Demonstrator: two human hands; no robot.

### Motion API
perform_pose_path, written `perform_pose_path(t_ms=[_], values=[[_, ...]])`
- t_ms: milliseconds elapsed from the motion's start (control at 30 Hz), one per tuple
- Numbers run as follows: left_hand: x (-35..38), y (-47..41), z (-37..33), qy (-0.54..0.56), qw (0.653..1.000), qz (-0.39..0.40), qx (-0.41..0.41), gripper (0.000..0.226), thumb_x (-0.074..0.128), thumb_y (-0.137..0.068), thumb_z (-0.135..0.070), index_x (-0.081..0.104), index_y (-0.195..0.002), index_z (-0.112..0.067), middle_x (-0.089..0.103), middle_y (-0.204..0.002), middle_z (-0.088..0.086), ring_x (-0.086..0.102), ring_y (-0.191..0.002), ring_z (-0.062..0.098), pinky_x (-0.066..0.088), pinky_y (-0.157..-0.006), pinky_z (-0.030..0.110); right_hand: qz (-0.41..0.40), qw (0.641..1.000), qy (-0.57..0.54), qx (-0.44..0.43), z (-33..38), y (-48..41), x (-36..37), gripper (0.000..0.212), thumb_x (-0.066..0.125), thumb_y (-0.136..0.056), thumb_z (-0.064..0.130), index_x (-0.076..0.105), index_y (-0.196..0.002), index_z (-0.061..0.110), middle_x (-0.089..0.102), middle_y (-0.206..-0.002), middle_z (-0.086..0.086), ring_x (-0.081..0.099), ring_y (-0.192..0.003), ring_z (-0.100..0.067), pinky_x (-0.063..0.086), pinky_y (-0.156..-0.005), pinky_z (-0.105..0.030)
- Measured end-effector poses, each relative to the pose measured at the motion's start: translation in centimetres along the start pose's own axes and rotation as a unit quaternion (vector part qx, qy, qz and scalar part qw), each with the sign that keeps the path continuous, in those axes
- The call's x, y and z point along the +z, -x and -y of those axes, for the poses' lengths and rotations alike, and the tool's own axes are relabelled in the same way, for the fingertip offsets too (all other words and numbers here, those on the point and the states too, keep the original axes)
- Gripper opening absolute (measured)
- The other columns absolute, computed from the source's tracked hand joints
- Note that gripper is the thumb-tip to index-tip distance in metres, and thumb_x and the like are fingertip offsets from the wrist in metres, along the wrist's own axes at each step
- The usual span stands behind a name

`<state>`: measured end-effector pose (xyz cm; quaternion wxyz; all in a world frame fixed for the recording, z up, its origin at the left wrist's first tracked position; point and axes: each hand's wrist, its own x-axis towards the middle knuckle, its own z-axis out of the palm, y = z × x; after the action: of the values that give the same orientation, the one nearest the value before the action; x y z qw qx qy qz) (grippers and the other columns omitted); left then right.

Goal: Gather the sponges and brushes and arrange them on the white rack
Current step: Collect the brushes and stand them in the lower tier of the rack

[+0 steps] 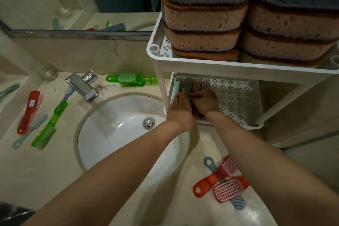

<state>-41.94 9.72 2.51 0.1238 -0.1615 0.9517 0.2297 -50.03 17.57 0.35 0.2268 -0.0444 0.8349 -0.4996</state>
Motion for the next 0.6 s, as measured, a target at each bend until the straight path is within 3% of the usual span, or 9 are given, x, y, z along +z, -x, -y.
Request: perform_pose_path(t_ms=[100, 200, 333, 400, 500, 600], values=[[-0.4, -0.2, -0.2, 0.037, 0.999, 0.015, -0.023, 0.085, 0.047, -0.094, -0.017, -0.014, -0.151, -0.007, -0.002, -0.162, 0.013, 0.0, -0.15, 0.026, 0.017, -0.12, 0.036, 0.011, 1.0, 0.006, 0.005, 0.3, 0.6, -0.6, 0.019, 0.065, -0.083, 0.009, 0.077, -0.085, 0.024, 0.074, -0.072, -0.004, 0.071, -0.064, -0.021, 0.061, -0.065, -0.035], [-0.5, 0.1, -0.3, 0.056, 0.998, 0.008, -0.013, 0.083, 0.046, -0.094, -0.017, -0.014, -0.152, -0.011, -0.004, -0.162, 0.01, 0.003, -0.15, 0.025, 0.02, -0.119, 0.036, -0.005, 1.0, -0.011, 0.008, 0.5, 1.5, -1.4, 0.03, 0.059, -0.083, 0.003, 0.073, -0.077, 0.029, 0.067, -0.052, 0.002, 0.063, -0.043, -0.014, 0.049, -0.042, -0.021], [-0.3, 1.1, -0.4, 0.12, 0.991, -0.05, 0.03, 0.078, 0.044, -0.091, -0.007, 0.001, -0.155, -0.021, 0.017, -0.16, 0.01, 0.026, -0.144, 0.028, 0.038, -0.109, 0.04, -0.068, 0.997, -0.04, -0.006, 0.5, 3.4, -2.4, 0.035, 0.053, -0.08, -0.002, 0.07, -0.072, 0.027, 0.067, -0.055, -0.002, 0.061, -0.047, -0.018, 0.053, -0.047, -0.027], [0.2, 1.9, -0.3, 0.165, 0.982, -0.08, 0.049, 0.073, 0.042, -0.09, -0.004, 0.015, -0.154, -0.025, 0.033, -0.154, 0.009, 0.042, -0.134, 0.029, 0.045, -0.102, 0.036, -0.108, 0.991, -0.076, -0.02, 0.0, 4.7, -2.7, 0.028, 0.053, -0.082, -0.004, 0.071, -0.076, 0.018, 0.065, -0.06, 0.0, 0.059, -0.045, -0.011, 0.048, -0.043, -0.02], [1.1, 3.6, -0.1, 0.272, 0.953, -0.098, 0.088, 0.062, 0.042, -0.089, 0.001, 0.036, -0.145, -0.024, 0.052, -0.139, -0.001, 0.053, -0.122, 0.018, 0.042, -0.099, 0.025, -0.153, 0.983, -0.092, -0.033, -1.0, 7.0, -3.3, 0.022, 0.056, -0.084, -0.001, 0.07, -0.088, 0.015, 0.065, -0.075, 0.001, 0.057, -0.055, -0.01, 0.043, -0.048, -0.018], [2.5, 4.9, -0.2, 0.336, 0.931, -0.087, 0.11, 0.05, 0.044, -0.089, 0.001, 0.048, -0.133, -0.023, 0.06, -0.117, -0.008, 0.057, -0.108, 0.008, 0.045, -0.096, 0.025, -0.181, 0.978, -0.099, -0.018, -2.7, 9.2, -4.0, 0.02, 0.057, -0.087, 0.0, 0.07, -0.095, 0.012, 0.066, -0.08, -0.001, 0.056, -0.051, -0.011, 0.041, -0.045, -0.018]])
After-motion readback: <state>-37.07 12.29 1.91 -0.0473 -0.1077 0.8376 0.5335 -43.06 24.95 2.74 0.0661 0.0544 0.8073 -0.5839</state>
